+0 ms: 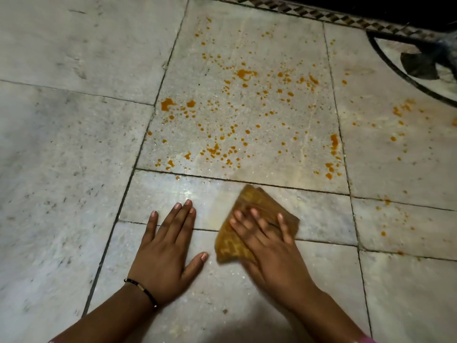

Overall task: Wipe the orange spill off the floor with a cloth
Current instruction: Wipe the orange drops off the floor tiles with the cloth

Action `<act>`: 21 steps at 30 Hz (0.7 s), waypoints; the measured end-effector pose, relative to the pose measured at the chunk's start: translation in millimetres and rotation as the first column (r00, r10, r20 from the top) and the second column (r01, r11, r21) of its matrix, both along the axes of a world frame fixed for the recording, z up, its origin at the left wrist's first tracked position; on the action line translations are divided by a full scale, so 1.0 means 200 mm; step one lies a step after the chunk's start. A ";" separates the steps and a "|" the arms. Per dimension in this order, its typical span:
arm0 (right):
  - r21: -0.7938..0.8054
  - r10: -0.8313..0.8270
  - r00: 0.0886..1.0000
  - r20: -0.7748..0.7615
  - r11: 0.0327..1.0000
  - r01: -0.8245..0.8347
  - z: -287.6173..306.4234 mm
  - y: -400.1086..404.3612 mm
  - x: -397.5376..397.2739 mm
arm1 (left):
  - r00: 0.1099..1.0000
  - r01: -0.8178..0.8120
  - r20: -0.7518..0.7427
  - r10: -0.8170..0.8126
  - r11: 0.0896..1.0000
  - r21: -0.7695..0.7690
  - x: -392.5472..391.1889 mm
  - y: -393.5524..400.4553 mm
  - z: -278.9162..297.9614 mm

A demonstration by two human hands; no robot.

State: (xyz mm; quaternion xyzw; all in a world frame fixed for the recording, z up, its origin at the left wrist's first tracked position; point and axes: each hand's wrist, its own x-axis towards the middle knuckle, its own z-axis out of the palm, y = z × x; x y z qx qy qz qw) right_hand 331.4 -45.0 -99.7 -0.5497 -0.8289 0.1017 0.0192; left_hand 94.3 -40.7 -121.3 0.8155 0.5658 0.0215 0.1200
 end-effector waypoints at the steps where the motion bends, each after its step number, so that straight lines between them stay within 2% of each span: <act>1: -0.009 -0.035 0.999 -0.002 0.999 0.035 0.00 -0.07 0.08 | 1.000 0.003 0.000 -0.003 1.000 0.000 0.00 0.00 0.00; 5: -0.083 -0.278 0.961 -0.006 0.957 0.276 0.05 0.04 0.27 | 1.000 0.008 -0.022 -0.008 1.000 0.004 0.00 0.00 0.00; 7: -0.085 -0.301 0.953 0.031 0.949 0.303 0.05 0.26 0.21 | 1.000 0.008 -0.028 -0.008 1.000 0.005 0.00 -0.01 0.00; 9: -0.079 -0.254 0.965 0.061 0.963 0.258 0.06 0.42 0.07 | 0.999 0.013 -0.035 -0.013 1.000 0.002 0.00 0.00 0.00; 11: -0.115 -0.119 0.992 0.036 0.986 0.123 0.05 0.44 -0.10 | 0.999 0.013 -0.040 -0.013 1.000 -0.001 0.00 0.00 0.00; 13: -0.068 0.012 1.000 0.007 0.998 -0.012 0.03 0.27 -0.18 | 0.999 0.008 -0.032 -0.009 1.000 -0.008 0.00 0.00 0.00; 14: -0.034 0.023 1.000 0.012 0.999 -0.022 0.01 0.15 -0.16 | 1.000 0.004 -0.023 -0.004 1.000 -0.007 0.00 0.00 0.00; 18: 0.004 -0.206 0.977 0.050 0.978 0.206 -0.02 -0.21 0.20 | 1.000 0.002 -0.009 -0.002 1.000 -0.005 0.00 0.00 0.00; 21: -0.022 -0.418 0.907 0.050 0.908 0.419 0.00 -0.07 0.34 | 1.000 0.000 -0.016 0.000 1.000 -0.008 0.00 0.00 0.00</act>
